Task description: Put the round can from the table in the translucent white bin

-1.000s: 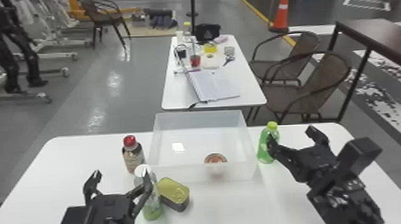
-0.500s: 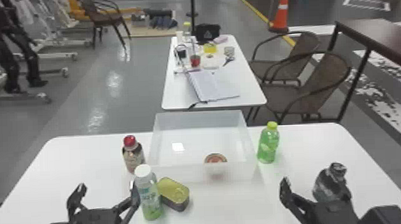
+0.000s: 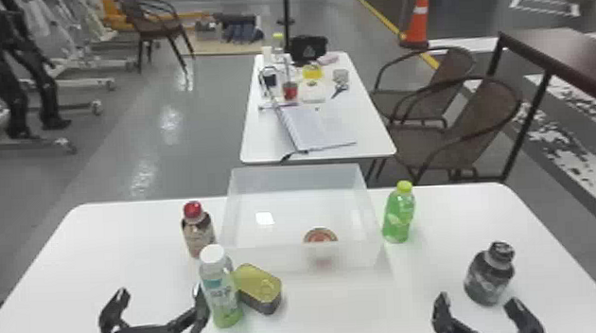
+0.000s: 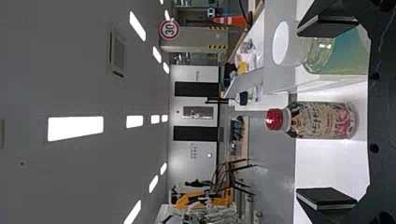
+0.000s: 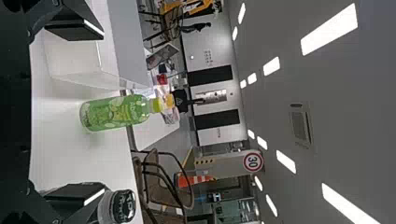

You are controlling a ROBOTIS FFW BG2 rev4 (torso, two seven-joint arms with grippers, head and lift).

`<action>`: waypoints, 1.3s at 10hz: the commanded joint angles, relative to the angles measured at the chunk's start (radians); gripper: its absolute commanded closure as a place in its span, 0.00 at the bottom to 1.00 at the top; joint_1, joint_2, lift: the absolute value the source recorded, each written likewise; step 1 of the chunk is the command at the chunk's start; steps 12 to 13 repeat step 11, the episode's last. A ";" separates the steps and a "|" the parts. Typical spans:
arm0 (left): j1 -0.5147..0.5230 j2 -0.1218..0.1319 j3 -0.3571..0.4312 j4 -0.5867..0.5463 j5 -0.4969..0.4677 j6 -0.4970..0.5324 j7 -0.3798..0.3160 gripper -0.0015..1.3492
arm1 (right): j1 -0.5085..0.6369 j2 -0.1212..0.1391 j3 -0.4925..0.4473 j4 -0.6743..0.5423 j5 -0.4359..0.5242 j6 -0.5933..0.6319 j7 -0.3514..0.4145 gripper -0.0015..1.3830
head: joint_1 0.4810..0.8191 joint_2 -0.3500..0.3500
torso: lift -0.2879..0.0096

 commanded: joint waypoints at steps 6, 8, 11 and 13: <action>0.079 -0.003 0.009 -0.065 -0.008 0.060 0.000 0.07 | 0.027 -0.035 0.004 -0.016 0.013 0.056 0.005 0.10 | 0.20 0.50 | 0.63; 0.076 -0.003 0.007 -0.065 -0.011 0.063 0.000 0.07 | 0.023 -0.036 0.004 -0.011 0.019 0.059 0.007 0.12 | 0.20 0.50 | 0.63; 0.071 -0.003 0.009 -0.065 -0.017 0.060 0.000 0.07 | 0.021 -0.030 0.007 -0.005 0.021 0.058 0.007 0.12 | 0.20 0.50 | 0.63; 0.071 -0.003 0.009 -0.065 -0.017 0.060 0.000 0.07 | 0.021 -0.030 0.007 -0.005 0.021 0.058 0.007 0.12 | 0.20 0.50 | 0.63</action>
